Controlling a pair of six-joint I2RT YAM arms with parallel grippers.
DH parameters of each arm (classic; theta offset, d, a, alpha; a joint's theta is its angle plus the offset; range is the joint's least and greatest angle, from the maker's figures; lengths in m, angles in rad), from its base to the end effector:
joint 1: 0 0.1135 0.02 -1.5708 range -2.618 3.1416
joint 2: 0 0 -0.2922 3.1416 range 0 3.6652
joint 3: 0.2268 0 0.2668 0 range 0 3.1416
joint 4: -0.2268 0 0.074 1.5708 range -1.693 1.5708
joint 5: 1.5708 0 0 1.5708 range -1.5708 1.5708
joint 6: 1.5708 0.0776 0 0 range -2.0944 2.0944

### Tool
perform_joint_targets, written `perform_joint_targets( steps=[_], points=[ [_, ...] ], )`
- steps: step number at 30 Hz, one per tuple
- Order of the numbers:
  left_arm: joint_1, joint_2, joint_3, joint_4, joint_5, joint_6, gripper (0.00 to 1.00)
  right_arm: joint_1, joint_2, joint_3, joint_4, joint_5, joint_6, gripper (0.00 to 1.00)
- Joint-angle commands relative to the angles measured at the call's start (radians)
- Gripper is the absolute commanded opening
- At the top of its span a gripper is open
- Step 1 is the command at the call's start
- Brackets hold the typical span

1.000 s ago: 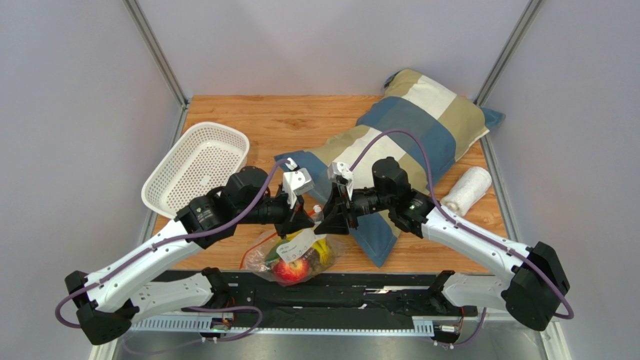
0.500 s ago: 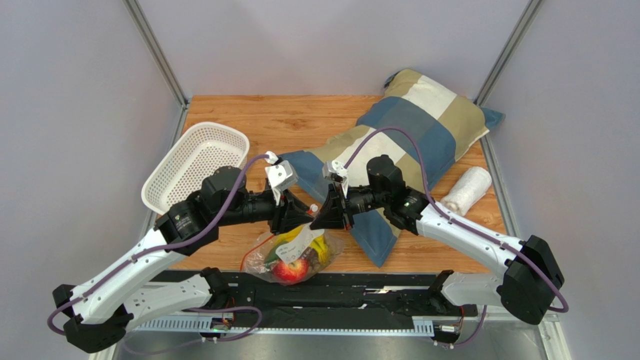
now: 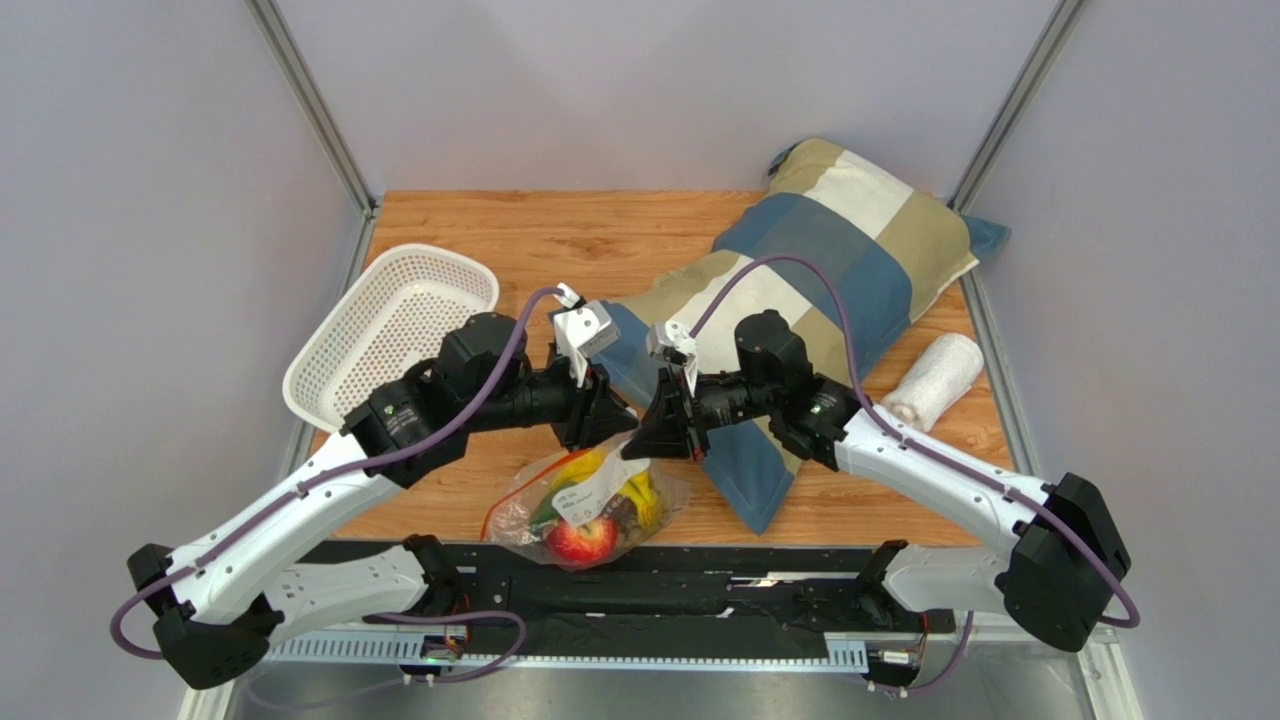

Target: Open the zip-top bag and remove the fake food

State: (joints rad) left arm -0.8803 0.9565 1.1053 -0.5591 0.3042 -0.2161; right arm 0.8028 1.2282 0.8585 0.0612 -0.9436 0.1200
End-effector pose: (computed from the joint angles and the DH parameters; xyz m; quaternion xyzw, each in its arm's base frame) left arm 0.1321 -0.1964 0.3911 0.3481 0.7544 -0.3906 0.3965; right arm 0.1631 0.2593 0.3144 -0.4935 0.5879 0.5626 0.3073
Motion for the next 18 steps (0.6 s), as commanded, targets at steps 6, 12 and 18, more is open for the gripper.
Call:
perform_joint_targets(
  steps=[6, 12, 18],
  points=[
    [0.041, -0.012, 0.03, 0.039, 0.068, -0.063, 0.25, 0.004, -0.041, 0.031, 0.034, 0.008, -0.02, 0.0],
    [0.052, -0.022, 0.024, 0.053, 0.116, -0.048, 0.0, 0.004, -0.041, 0.031, 0.029, 0.025, -0.008, 0.0],
    [0.052, -0.038, 0.013, 0.074, 0.15, -0.039, 0.0, 0.004, -0.004, 0.062, 0.045, 0.002, 0.023, 0.34]
  ],
)
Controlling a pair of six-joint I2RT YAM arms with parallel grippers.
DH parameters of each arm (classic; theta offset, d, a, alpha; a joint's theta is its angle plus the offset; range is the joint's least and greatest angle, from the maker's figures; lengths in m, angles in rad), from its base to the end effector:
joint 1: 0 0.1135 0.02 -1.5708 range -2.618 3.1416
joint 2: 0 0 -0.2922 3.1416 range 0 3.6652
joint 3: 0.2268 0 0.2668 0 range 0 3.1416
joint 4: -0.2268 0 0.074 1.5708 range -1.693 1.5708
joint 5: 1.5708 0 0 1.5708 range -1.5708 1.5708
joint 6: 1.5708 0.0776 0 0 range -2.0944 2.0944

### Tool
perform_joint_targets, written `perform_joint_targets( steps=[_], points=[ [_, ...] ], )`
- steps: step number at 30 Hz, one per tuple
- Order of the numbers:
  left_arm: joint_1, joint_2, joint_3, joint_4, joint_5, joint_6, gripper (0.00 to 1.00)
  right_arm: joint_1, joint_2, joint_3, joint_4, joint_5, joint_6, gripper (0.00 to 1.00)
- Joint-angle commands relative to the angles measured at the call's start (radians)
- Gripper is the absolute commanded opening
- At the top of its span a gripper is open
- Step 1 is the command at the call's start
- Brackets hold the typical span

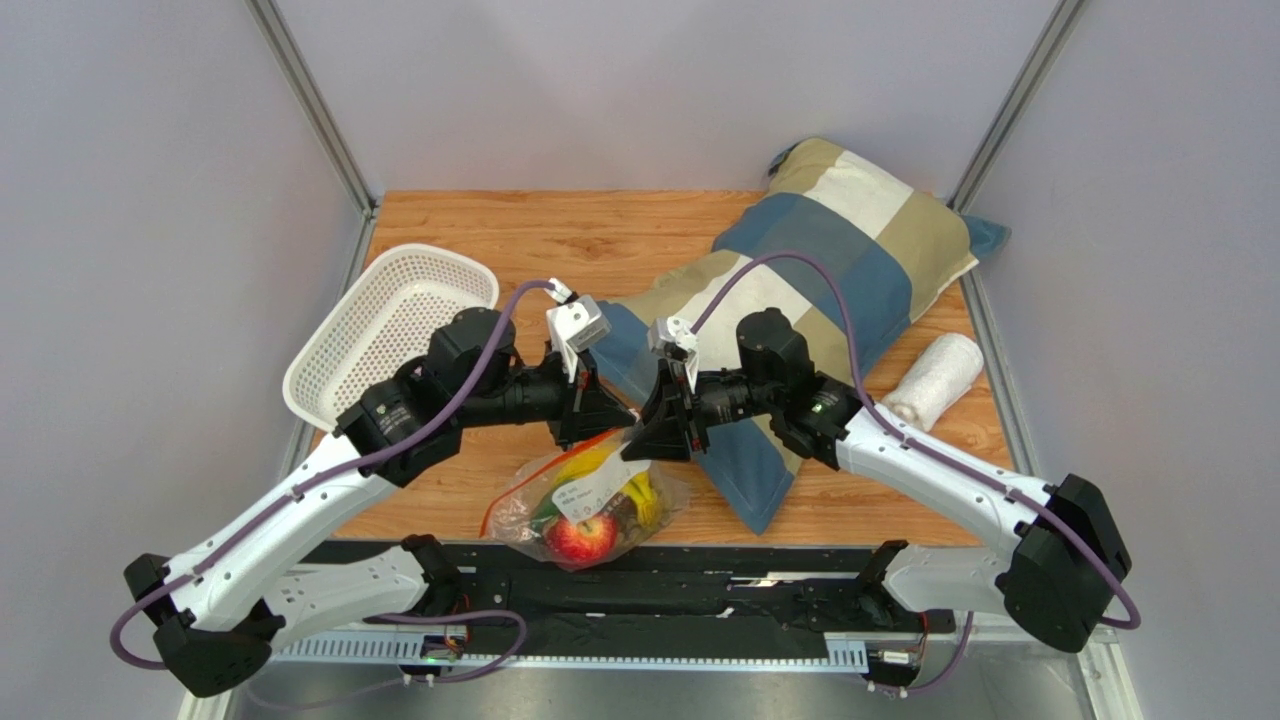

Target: Open the zip-top bag and remove the fake food

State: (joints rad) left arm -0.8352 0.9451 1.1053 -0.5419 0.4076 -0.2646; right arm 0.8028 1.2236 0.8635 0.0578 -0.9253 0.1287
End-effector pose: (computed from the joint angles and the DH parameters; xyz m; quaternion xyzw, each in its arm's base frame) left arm 0.1320 -0.1917 0.3969 0.3371 0.7466 -0.4296 0.3801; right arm 0.1640 0.2590 0.3169 -0.4880 0.5928 0.5594 0.3123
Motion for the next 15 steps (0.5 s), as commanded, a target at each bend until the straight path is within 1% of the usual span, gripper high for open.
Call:
perform_joint_targets(
  steps=[1, 2, 4, 5, 6, 7, 8, 10, 12, 13, 14, 15],
  points=[
    [0.007, -0.026, 0.014, 0.053, 0.046, 0.013, 0.0, 0.004, 0.005, 0.061, 0.048, -0.017, 0.014, 0.34],
    [0.007, -0.028, 0.01, 0.05, 0.048, 0.013, 0.0, 0.006, 0.005, 0.065, 0.048, -0.02, 0.014, 0.34],
    [0.007, -0.031, 0.007, 0.049, 0.048, 0.013, 0.0, 0.004, 0.007, 0.066, 0.056, -0.032, 0.018, 0.26],
    [0.007, -0.035, 0.001, 0.054, 0.051, 0.013, 0.0, 0.004, 0.01, 0.069, 0.059, -0.03, 0.022, 0.24],
    [0.007, -0.035, -0.002, 0.056, 0.051, 0.011, 0.0, 0.004, 0.011, 0.071, 0.065, -0.027, 0.026, 0.16],
    [0.007, -0.035, -0.004, 0.054, 0.05, 0.013, 0.0, 0.003, 0.014, 0.074, 0.066, -0.03, 0.031, 0.06],
    [0.007, -0.031, -0.005, 0.053, 0.04, 0.013, 0.0, 0.004, 0.02, 0.08, 0.066, -0.032, 0.035, 0.0],
    [0.005, -0.025, -0.001, 0.02, 0.013, 0.007, 0.0, 0.003, 0.016, 0.078, 0.066, 0.02, 0.043, 0.0],
    [0.007, -0.028, -0.004, -0.042, -0.09, -0.019, 0.0, -0.007, -0.007, 0.06, 0.074, 0.121, 0.061, 0.0],
    [0.007, -0.041, -0.016, -0.071, -0.189, -0.034, 0.0, -0.036, -0.015, 0.049, 0.092, 0.14, 0.101, 0.0],
    [0.007, -0.054, -0.024, -0.107, -0.244, -0.054, 0.0, -0.056, -0.025, 0.033, 0.114, 0.158, 0.121, 0.0],
    [0.007, -0.071, -0.034, -0.189, -0.301, -0.121, 0.0, -0.072, -0.024, 0.014, 0.15, 0.167, 0.143, 0.0]
  ],
)
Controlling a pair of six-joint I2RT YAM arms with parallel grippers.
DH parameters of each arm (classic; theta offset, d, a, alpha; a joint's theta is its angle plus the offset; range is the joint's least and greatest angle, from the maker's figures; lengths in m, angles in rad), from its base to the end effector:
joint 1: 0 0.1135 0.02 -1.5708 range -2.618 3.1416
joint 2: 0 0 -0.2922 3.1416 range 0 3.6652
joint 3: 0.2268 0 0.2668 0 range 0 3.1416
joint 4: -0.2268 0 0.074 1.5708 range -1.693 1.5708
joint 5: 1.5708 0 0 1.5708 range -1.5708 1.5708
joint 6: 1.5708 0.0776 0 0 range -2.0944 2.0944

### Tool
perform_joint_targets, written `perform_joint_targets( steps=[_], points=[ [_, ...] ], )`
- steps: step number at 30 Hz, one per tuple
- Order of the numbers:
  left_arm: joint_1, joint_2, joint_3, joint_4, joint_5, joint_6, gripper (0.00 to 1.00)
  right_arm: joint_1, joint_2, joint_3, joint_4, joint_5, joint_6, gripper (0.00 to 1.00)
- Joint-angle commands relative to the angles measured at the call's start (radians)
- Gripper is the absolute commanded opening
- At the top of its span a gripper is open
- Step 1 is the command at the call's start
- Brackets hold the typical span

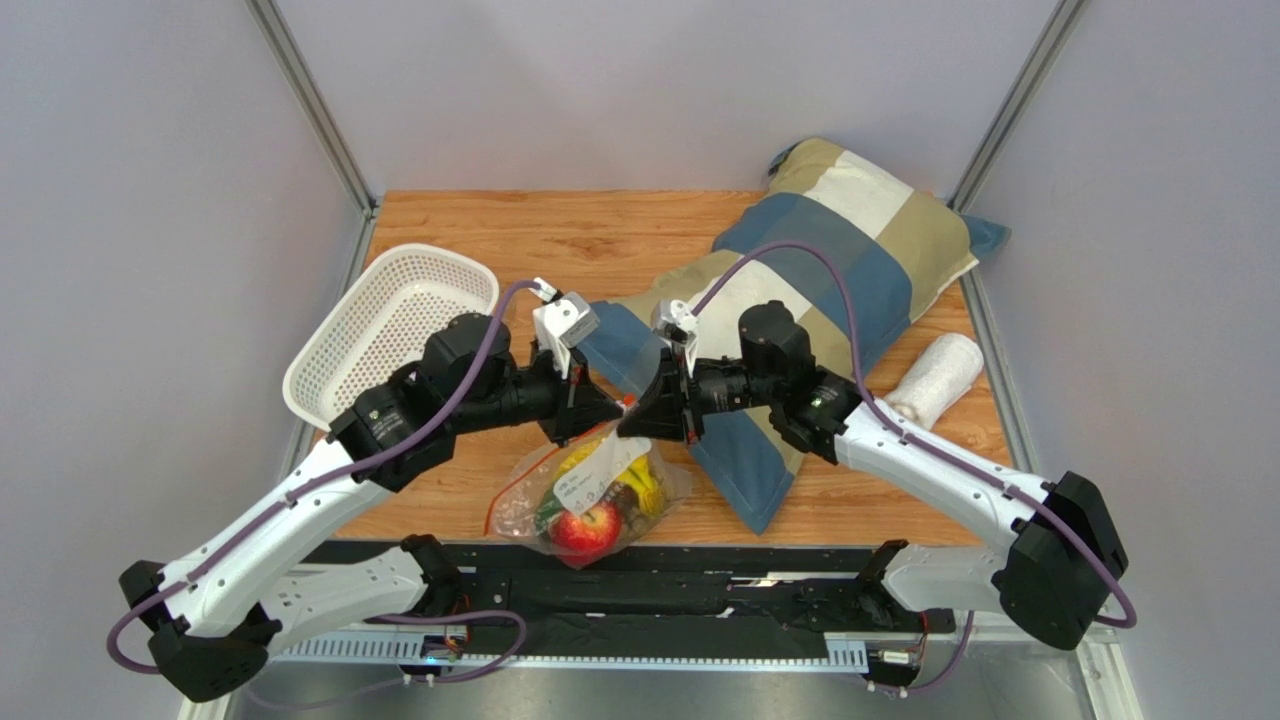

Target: Open the zip-top bag and remove the fake food

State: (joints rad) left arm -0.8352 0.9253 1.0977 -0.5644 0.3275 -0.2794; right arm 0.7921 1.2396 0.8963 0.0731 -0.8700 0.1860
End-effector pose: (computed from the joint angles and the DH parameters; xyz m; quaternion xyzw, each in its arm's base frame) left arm 0.1334 -0.1846 0.3943 0.3121 0.7638 -0.4051 0.3938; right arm 0.1752 0.2620 0.3257 -0.4589 0.6128 0.5540 0.3271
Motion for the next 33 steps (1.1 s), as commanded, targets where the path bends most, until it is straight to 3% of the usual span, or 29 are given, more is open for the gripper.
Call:
perform_joint_targets(
  steps=[1, 7, 11, 16, 18, 24, 26, 30, 33],
  points=[
    [0.007, -0.101, -0.059, -0.205, -0.299, -0.141, 0.0, -0.085, -0.037, -0.023, 0.139, 0.126, 0.093, 0.0],
    [0.007, -0.44, -0.234, -0.301, -0.236, -0.378, 0.0, -0.108, 0.089, -0.005, 0.254, 0.128, 0.124, 0.0],
    [0.007, -0.601, -0.214, -0.521, -0.242, -0.501, 0.0, -0.111, 0.19, 0.049, 0.315, 0.109, 0.124, 0.0],
    [0.007, -0.782, -0.265, -0.537, -0.093, -0.59, 0.0, -0.108, 0.308, 0.136, 0.381, 0.08, 0.179, 0.0],
    [0.007, -0.815, -0.277, -0.539, -0.068, -0.599, 0.0, -0.108, 0.354, 0.174, 0.402, 0.082, 0.19, 0.0],
    [0.007, -0.838, -0.331, -0.387, 0.189, -0.567, 0.0, -0.102, 0.452, 0.282, 0.406, 0.022, 0.201, 0.0],
    [0.007, -0.813, -0.264, -0.402, 0.118, -0.526, 0.0, -0.083, 0.463, 0.299, 0.386, -0.026, 0.153, 0.0],
    [0.007, -0.64, -0.058, -0.508, -0.158, -0.329, 0.4, -0.047, 0.457, 0.328, 0.252, -0.083, 0.052, 0.0],
    [0.007, -0.488, 0.065, -0.535, -0.396, -0.238, 0.52, -0.034, 0.443, 0.32, 0.228, -0.116, 0.033, 0.0]
  ],
)
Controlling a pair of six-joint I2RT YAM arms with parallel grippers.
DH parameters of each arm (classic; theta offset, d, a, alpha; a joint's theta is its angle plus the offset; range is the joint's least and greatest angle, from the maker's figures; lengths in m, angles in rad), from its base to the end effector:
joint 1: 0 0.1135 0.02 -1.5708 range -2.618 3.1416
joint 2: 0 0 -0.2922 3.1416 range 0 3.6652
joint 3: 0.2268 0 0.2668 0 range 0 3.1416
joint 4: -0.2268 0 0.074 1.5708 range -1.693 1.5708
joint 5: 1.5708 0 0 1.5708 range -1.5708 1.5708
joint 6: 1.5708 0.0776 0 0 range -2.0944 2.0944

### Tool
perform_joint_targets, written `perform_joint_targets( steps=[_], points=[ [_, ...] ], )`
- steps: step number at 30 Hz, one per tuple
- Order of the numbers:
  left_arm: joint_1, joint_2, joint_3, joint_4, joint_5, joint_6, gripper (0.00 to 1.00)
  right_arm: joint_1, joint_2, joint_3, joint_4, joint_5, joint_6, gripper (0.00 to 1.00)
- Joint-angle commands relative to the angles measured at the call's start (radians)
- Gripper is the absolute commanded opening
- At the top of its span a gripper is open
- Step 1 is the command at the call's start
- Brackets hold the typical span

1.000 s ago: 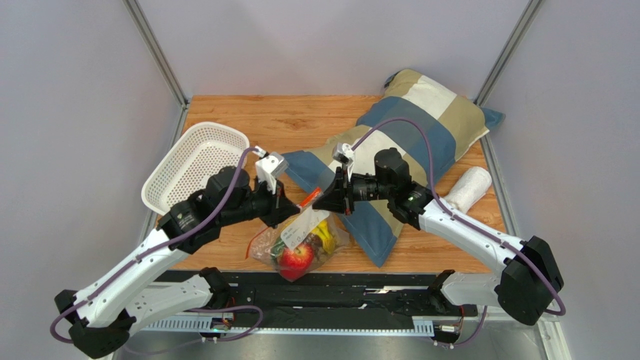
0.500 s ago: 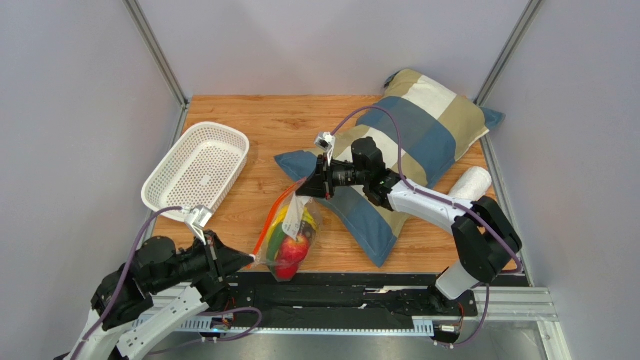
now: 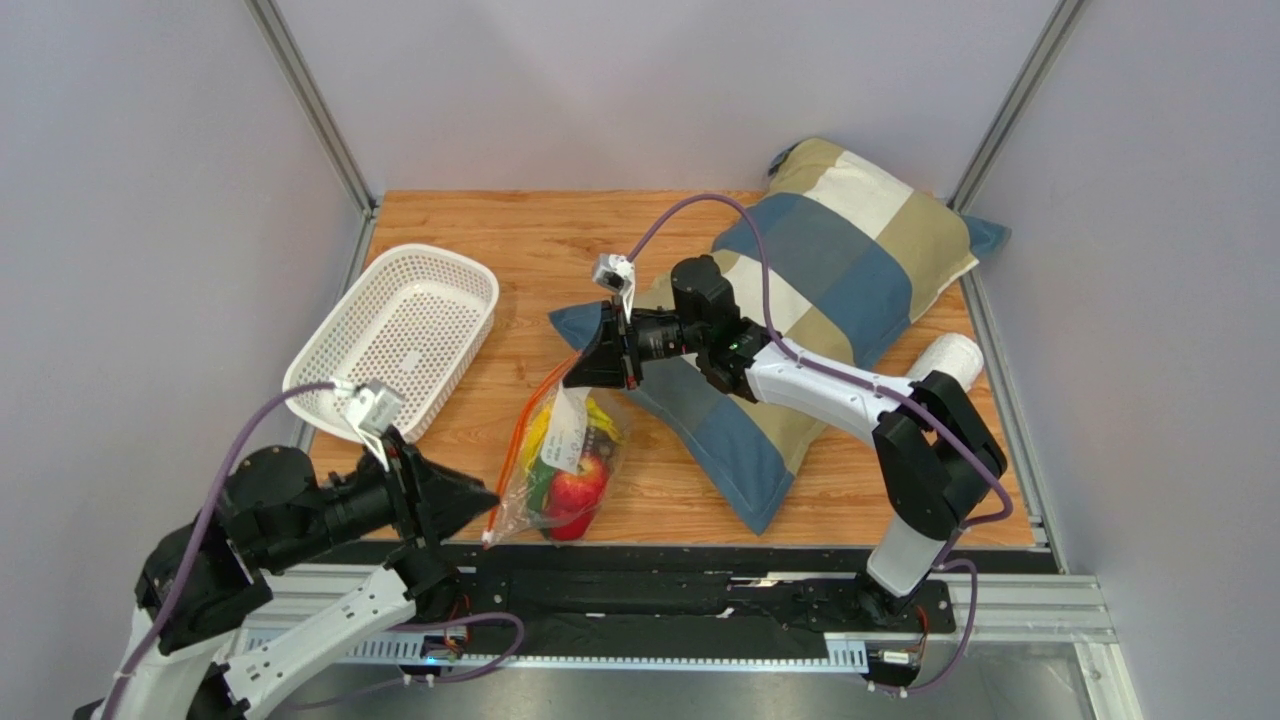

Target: Open the zip-top bag and remove the fake food

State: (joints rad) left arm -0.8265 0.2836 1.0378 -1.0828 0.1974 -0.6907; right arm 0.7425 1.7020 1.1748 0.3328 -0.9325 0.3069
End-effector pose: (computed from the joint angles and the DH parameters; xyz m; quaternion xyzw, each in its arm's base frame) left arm 0.0091 -0.0323 0.3685 0.1121 0.8035 -0.4565 0.3652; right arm 0.2755 0.3374 0.3010 -0.4279 0.6120 0.5847 0.3171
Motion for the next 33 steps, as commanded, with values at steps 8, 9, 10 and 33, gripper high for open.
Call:
perform_joint_targets(
  steps=[8, 9, 10, 33],
  points=[
    [0.003, 0.446, 0.252, 0.076, -0.418, 0.396, 0.54, 0.032, -0.038, 0.055, -0.109, -0.112, -0.141, 0.0],
    [0.006, 0.492, 0.26, 0.08, -0.399, 0.407, 0.55, 0.032, -0.038, 0.057, -0.112, -0.115, -0.143, 0.0],
    [0.012, 0.511, 0.261, 0.083, -0.359, 0.414, 0.55, 0.032, -0.039, 0.057, -0.113, -0.118, -0.147, 0.0],
    [0.227, 0.508, 0.036, 0.142, -0.164, 0.41, 0.0, 0.034, -0.059, 0.054, -0.147, -0.057, -0.112, 0.02]
  ],
)
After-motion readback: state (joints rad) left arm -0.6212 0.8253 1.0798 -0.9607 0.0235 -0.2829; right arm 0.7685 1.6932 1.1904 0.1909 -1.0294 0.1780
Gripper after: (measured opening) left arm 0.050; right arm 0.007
